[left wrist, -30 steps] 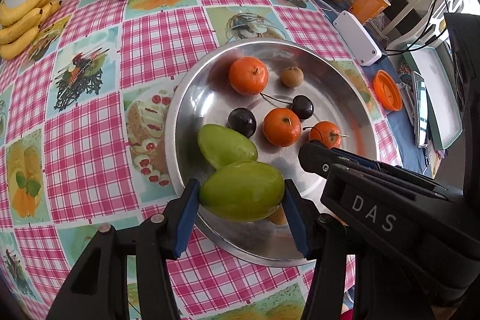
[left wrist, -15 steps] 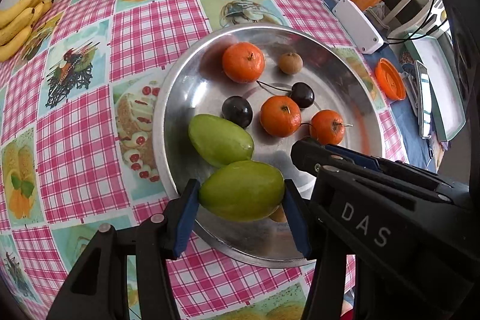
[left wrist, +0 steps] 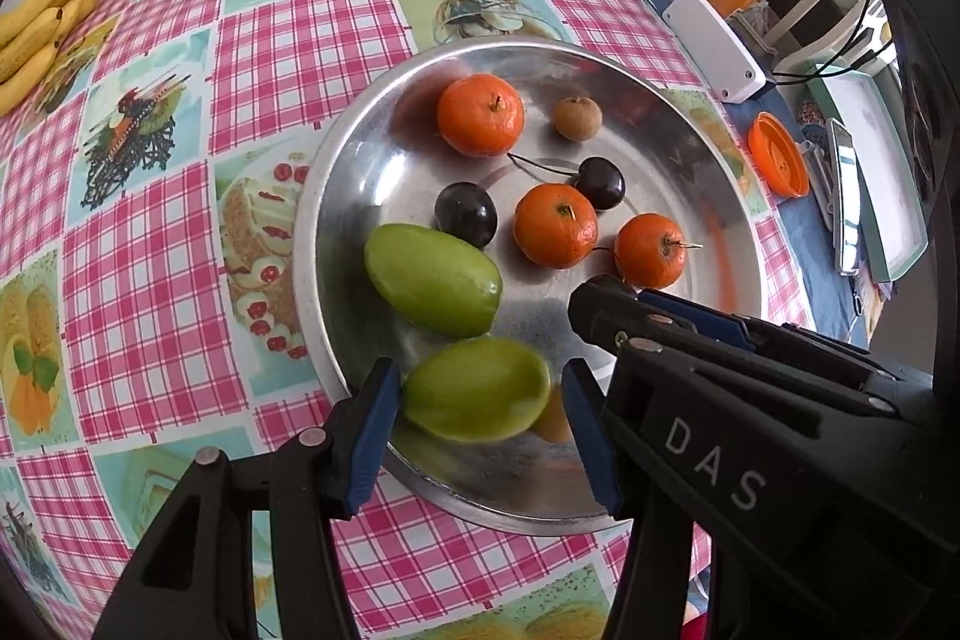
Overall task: Organize fruits
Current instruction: 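Lower and open both tools to release the plum and pear into the bowl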
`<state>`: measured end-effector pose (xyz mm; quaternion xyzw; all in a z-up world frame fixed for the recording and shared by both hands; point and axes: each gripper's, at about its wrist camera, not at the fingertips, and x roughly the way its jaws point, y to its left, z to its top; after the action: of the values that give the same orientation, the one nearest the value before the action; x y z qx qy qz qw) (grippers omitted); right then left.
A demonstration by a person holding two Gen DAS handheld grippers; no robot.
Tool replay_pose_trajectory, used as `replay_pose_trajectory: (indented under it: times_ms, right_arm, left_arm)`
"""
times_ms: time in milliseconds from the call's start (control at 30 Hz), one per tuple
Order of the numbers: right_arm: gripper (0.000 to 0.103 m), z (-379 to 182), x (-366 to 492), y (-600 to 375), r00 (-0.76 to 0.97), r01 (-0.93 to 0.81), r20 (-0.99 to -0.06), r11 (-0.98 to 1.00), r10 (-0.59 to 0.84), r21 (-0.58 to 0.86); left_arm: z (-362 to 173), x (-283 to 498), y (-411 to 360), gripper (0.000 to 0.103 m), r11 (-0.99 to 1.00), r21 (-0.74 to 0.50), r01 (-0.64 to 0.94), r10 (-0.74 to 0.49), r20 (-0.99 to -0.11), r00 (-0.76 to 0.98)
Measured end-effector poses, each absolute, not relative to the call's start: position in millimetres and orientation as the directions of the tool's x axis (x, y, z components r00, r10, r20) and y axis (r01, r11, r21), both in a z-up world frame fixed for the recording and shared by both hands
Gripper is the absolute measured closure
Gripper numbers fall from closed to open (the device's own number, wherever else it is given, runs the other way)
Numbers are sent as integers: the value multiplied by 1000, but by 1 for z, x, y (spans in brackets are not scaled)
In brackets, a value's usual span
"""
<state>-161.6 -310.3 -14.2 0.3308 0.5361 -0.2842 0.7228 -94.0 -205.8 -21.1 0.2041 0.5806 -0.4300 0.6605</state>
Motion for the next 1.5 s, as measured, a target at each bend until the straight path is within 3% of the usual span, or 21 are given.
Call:
replay_pose_trajectory:
  times_ms: [733,1067,1267,1333,1500]
  right_arm:
    - [69,4,-164,-313,342,764,-935,607,-97,217]
    - [70,7,-165,-315,354,763,-930,607,-102,224]
    - [70,6,-161,-313,357,752,-929,621,-102,221]
    - [70,6,-159,-312,355,745,-930,631,-101,216]
    - [68,5,-154,-307,350,726,-932,657,-99,203]
  left_arm:
    - [0,-75,-187,46,604,-252,756,-381,-924,-3]
    - [4,-34,-155,46,733,-285,618,-395,-917,46]
    - [-2,-7,-135,45,831,-221,510,-322,-939,118]
    - [-5,-1,-129,30,852,-203,483,-299,-946,129]
    - [-2,5,-120,24,872,-179,455,-283,-944,171]
